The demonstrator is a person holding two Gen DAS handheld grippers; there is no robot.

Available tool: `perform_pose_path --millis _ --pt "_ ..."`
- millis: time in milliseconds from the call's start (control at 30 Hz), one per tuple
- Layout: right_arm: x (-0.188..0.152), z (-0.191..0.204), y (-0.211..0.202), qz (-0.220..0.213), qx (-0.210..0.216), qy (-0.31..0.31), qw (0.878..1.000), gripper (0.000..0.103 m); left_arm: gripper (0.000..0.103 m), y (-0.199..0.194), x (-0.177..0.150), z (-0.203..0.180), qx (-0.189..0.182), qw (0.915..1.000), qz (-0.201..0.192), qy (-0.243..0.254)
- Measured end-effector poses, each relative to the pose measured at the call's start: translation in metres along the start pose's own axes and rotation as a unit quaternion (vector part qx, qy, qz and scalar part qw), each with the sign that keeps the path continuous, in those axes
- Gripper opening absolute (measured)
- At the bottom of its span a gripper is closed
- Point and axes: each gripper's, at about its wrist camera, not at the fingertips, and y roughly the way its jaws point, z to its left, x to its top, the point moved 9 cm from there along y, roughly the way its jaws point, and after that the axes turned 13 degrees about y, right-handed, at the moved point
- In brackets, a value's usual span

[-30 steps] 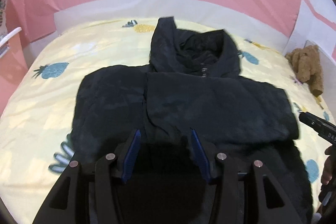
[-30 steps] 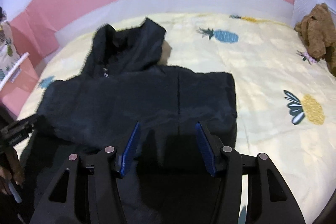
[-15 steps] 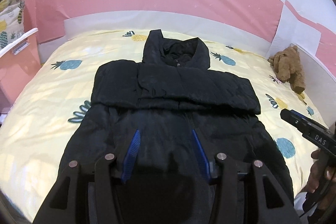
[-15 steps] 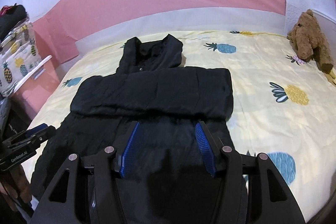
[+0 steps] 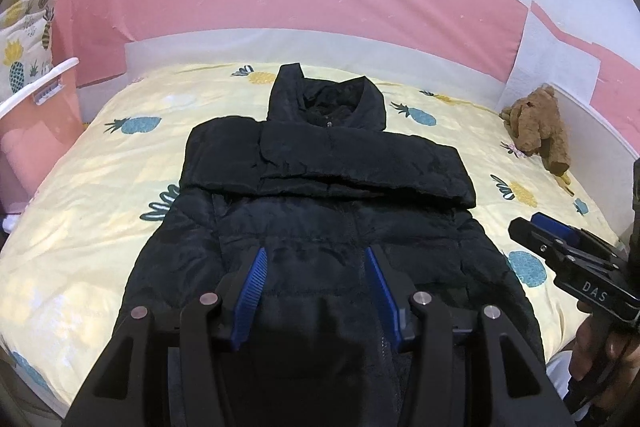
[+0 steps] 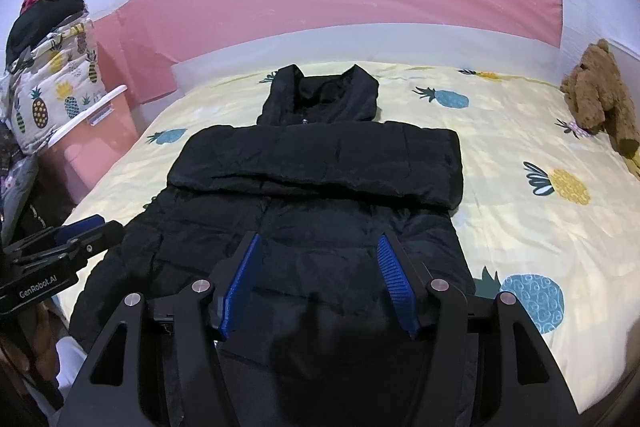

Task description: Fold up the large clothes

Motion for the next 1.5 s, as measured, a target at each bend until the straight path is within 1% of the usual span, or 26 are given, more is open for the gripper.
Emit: perform_pose_path --millis 233,300,433,567,633,767,900,1000,1033,1167,1333,1433,1500 --pt "0.018 0.007 0.005 -0.002 0.005 -0.008 1.000 0.060 0.051 0.002 0.019 0.000 -0.001 0.9999 -0.005 0.011" --pt "0.028 0.008 0.009 0.000 0.006 -0.006 1.000 0.060 0.051 0.006 0.029 0.000 -0.008 0.9999 -0.005 0.013" --pt "0.049 0.012 0.020 0.001 0.009 -0.006 1.000 0.060 0.051 0.016 0.053 0.004 -0.009 0.9997 -0.007 0.023" --pt "0.077 0.017 0.035 0.002 0.014 -0.010 1.000 0.060 0.051 0.033 0.084 0.013 -0.007 0.9994 -0.005 0.032" --pt "0.092 0.020 0.045 0.005 0.016 -0.010 1.000 0.060 0.051 0.042 0.097 0.017 -0.012 0.9994 -0.003 0.031" --pt "0.129 0.025 0.065 0.003 0.018 -0.017 1.000 0.060 0.051 0.062 0.136 0.032 -0.009 0.9993 -0.007 0.036" --pt "0.160 0.025 0.089 0.006 0.023 -0.011 1.000 0.060 0.051 0.087 0.171 0.048 -0.012 0.9993 -0.007 0.033" --pt "0.186 0.018 0.121 0.020 0.022 0.001 1.000 0.060 0.052 0.114 0.195 0.059 -0.016 0.9992 -0.001 0.036" --pt "0.191 0.015 0.130 0.024 0.018 0.001 1.000 0.061 0.055 0.127 0.205 0.064 -0.016 0.9990 0.003 0.043" --pt "0.211 -0.001 0.176 0.051 0.010 0.014 0.999 0.061 0.057 0.175 0.227 0.088 -0.005 0.9992 0.017 0.037" --pt "0.234 -0.027 0.241 0.076 -0.004 0.038 0.996 0.061 0.057 0.244 0.245 0.125 -0.003 0.9991 0.040 0.010" --pt "0.238 -0.040 0.280 0.095 -0.003 0.056 0.994 0.061 0.057 0.295 0.248 0.144 0.005 0.9981 0.061 -0.007" --pt "0.237 -0.048 0.309 0.112 -0.002 0.068 0.991 0.061 0.057 0.323 0.246 0.152 0.004 0.9972 0.073 -0.016"
